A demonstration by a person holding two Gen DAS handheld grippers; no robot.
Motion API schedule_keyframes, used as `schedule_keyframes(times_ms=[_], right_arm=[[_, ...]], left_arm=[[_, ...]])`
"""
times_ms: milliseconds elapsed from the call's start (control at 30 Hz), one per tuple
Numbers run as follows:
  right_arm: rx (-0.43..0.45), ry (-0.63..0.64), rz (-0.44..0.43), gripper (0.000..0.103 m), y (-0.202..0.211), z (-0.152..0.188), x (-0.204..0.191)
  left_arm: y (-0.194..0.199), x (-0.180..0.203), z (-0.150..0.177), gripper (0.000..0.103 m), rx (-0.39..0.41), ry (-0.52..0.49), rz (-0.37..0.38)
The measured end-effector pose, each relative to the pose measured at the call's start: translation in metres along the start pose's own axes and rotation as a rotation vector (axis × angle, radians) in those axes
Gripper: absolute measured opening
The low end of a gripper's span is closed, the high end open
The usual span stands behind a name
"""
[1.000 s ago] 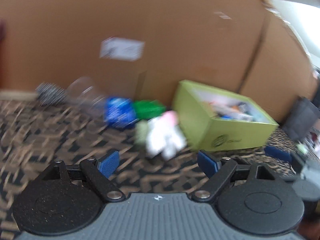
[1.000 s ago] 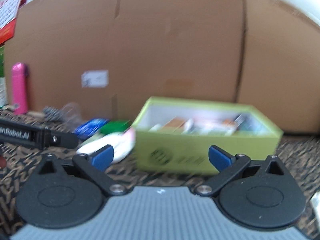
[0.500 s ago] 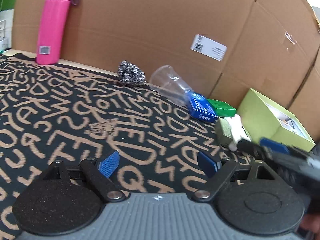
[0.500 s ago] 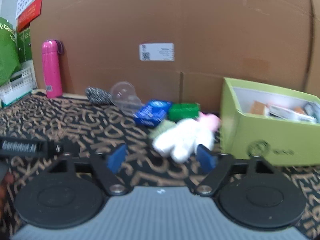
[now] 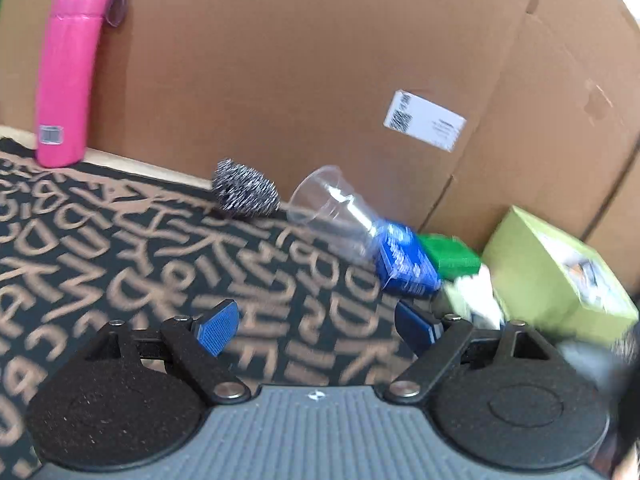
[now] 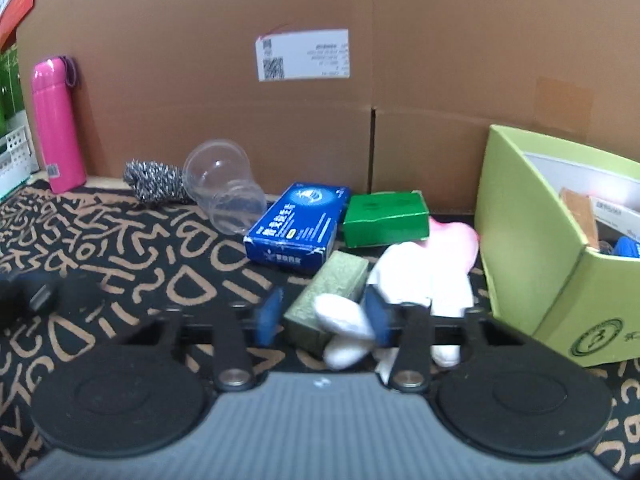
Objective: Organize objects
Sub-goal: 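Grasp the blue medicine box with the left tool while the right tool grasps the small green-grey box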
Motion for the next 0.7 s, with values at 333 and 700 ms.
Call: schedule_keyframes(times_ms=[333, 700], right_arm=[[-0.017, 0.041, -0.050, 0.027, 0.021, 0.023, -0.011], [-0.004, 0.016, -0.065, 0.027, 0.029, 0.028, -0.011]], left_arm=[[-0.061, 0.032, -0.035, 0.088, -0.114, 0.105, -0.032], [-0.068, 0.100, -0.019, 0.088, -0.063, -0.159, 0.018]])
Point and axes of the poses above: each gripper's, at about its wrist camera, not at the fingertips, and y roughly against the way its jaws point, x to its right, z to its underside, the point moved 1 cm from there along -y, roughly the way its jaws point, and after that the axes turned 15 degrees about -z, right-handed, at the moved point
